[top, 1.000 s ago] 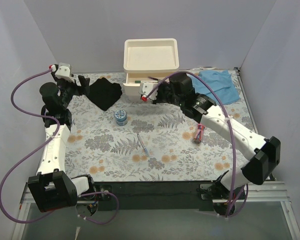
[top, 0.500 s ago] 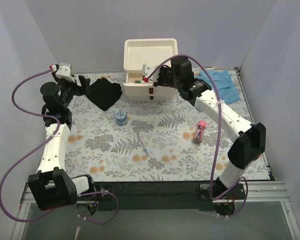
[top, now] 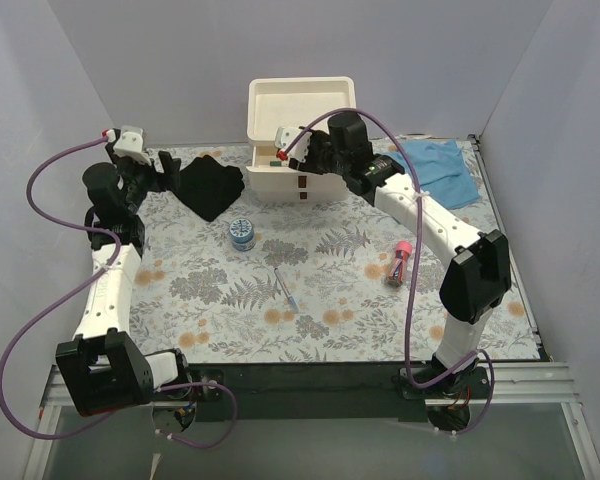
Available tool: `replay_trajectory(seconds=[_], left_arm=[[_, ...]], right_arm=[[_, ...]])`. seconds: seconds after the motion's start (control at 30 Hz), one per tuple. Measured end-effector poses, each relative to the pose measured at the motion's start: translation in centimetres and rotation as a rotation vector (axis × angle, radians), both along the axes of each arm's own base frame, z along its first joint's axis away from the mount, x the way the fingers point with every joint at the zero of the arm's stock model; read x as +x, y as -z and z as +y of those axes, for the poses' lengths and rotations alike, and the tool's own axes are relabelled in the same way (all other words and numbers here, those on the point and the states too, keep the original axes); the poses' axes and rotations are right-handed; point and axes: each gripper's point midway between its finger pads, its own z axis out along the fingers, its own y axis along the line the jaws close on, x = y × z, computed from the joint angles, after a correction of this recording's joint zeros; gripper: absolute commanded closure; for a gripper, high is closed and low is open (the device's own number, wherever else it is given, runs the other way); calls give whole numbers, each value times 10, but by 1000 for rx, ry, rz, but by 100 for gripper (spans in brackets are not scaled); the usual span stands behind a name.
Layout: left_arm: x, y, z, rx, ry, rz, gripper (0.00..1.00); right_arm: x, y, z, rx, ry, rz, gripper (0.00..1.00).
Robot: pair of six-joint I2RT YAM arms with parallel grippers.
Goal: Sort the stationery into containers
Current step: Place the pen in the drawer, then pick up the pen from the center of the board.
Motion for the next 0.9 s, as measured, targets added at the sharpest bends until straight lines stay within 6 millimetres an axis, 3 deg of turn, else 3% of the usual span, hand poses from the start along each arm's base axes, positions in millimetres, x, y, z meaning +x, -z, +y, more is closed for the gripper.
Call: replay_trajectory(seconds=[0.13,0.23,0.4,0.47,0.53,0.6,0.7,0.83,0.9], left_arm=[[-1,2,-7,14,46,9,21],[-10,-5,-28,44,177,-4,23],[-56,-31,-105,154,611,-19,22],[-85,-44,-144,238,812,-52,21],[-116,-44,-177,311,992,-77,22],[-147,-26,-204,386,1165,-84,24],[-177,33,-227,465,1369,2,27],[-202,114,-239,584,1564,158,30],[-214,136,-243,651,1642,184,31]], right_arm=[[6,-6,-2,9,34,-17,38],[9,-11,-4,27,56,-20,37],[0,-29,-21,145,117,65,35],[-10,-46,-45,211,154,108,35],[-22,-62,-74,280,201,144,34],[-34,-73,-108,350,254,196,34],[-43,-73,-147,430,316,296,34],[-55,-25,-184,464,403,504,34],[-67,8,-188,444,430,612,34]])
